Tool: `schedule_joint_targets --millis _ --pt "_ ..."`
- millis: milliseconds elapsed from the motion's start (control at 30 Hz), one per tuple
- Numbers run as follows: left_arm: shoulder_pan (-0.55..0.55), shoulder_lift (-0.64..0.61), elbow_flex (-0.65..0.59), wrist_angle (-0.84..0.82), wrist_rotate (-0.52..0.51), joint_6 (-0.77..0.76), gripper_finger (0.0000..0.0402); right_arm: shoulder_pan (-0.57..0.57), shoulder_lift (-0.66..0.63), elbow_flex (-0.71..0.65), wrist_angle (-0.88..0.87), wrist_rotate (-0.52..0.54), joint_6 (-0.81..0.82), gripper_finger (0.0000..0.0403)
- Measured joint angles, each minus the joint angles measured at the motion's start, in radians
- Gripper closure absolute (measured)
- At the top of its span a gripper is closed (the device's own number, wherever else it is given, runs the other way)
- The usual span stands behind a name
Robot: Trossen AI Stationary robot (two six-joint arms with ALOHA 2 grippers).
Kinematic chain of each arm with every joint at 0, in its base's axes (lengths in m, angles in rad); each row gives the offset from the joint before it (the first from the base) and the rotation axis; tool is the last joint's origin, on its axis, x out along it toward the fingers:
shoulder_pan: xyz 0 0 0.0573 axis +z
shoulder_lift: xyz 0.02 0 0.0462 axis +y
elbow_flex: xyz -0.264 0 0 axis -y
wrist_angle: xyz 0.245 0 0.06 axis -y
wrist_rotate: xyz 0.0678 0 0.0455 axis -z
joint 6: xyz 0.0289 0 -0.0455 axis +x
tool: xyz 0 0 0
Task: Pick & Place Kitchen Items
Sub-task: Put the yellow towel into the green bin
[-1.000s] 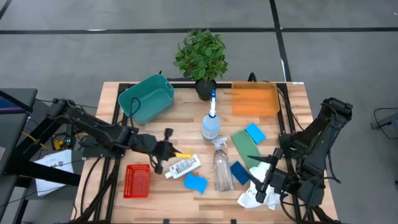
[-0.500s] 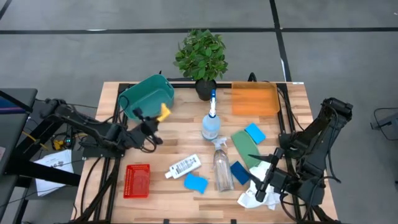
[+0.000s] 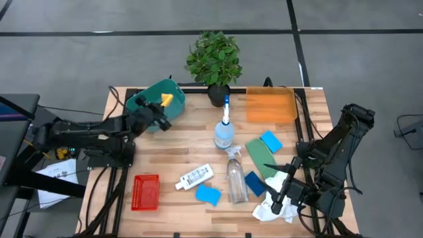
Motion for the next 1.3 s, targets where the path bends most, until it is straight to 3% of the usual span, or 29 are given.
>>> schedule_joint_targets --millis 300,500,933,1300 --pt "0.278 0.017 0.0 0.005 0.295 0.004 0.0399 0.0 0.0 0.0 0.0 0.0 0.0 0.0155" --pt "0.386 0.091 0.0 0.025 0.414 0.017 0.04 0.0 0.0 0.0 0.0 0.0 0.001 0.0155" --pt "0.462 0.332 0.0 0.152 0.445 0.062 0.0398 0.0 0.0 0.0 0.0 0.0 0.003 0.0155" --pt "0.495 0.383 0.0 0.156 0.442 0.058 0.0397 0.001 0.0 0.0 -0.001 0.0 0.003 0.0155"
